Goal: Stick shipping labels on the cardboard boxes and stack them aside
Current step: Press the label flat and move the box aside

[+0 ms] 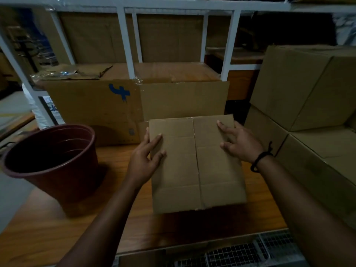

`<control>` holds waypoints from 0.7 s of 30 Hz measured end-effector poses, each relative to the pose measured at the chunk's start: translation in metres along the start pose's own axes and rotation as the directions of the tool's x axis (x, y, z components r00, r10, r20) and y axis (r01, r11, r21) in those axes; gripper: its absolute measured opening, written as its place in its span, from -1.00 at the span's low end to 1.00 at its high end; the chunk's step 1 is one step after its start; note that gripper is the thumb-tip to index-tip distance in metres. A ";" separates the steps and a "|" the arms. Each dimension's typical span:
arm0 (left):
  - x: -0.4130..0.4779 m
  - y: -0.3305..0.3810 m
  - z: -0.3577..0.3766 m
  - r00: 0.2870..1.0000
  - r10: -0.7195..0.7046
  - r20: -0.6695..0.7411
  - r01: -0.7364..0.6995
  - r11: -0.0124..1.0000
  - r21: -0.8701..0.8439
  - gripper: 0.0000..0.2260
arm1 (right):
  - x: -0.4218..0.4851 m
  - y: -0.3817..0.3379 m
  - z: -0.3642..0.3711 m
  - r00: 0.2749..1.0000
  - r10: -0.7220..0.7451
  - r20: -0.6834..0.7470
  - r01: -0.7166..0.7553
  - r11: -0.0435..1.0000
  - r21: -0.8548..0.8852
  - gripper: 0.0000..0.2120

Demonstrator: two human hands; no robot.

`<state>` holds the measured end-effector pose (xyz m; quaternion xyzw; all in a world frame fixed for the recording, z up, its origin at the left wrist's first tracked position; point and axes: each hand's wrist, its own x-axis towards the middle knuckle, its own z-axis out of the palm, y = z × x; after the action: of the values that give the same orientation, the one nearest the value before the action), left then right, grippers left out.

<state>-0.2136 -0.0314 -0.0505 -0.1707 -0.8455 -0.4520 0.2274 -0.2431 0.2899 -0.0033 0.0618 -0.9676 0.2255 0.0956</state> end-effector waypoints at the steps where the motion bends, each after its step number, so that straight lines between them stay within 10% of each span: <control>1: -0.003 -0.002 0.002 0.999 -0.009 0.048 0.010 0.999 -0.035 -0.40 | 0.000 0.002 0.004 1.000 -0.003 0.004 0.003 1.000 0.016 -0.34; 15: -0.019 -0.013 0.019 0.950 -0.255 0.180 0.298 0.912 -0.282 -0.45 | -0.047 0.016 0.040 0.996 0.058 0.074 -0.081 0.930 0.359 -0.19; 21: 0.013 -0.004 -0.002 0.850 -0.409 0.333 0.526 0.687 -0.502 -0.58 | -0.018 0.004 0.018 0.989 0.042 0.142 -0.091 0.929 0.358 -0.30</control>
<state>-0.2261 -0.0342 -0.0448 -0.0521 -0.7014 -0.7096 -0.0421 -0.2294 0.2871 -0.0250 0.0603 -0.9149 0.3991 0.0105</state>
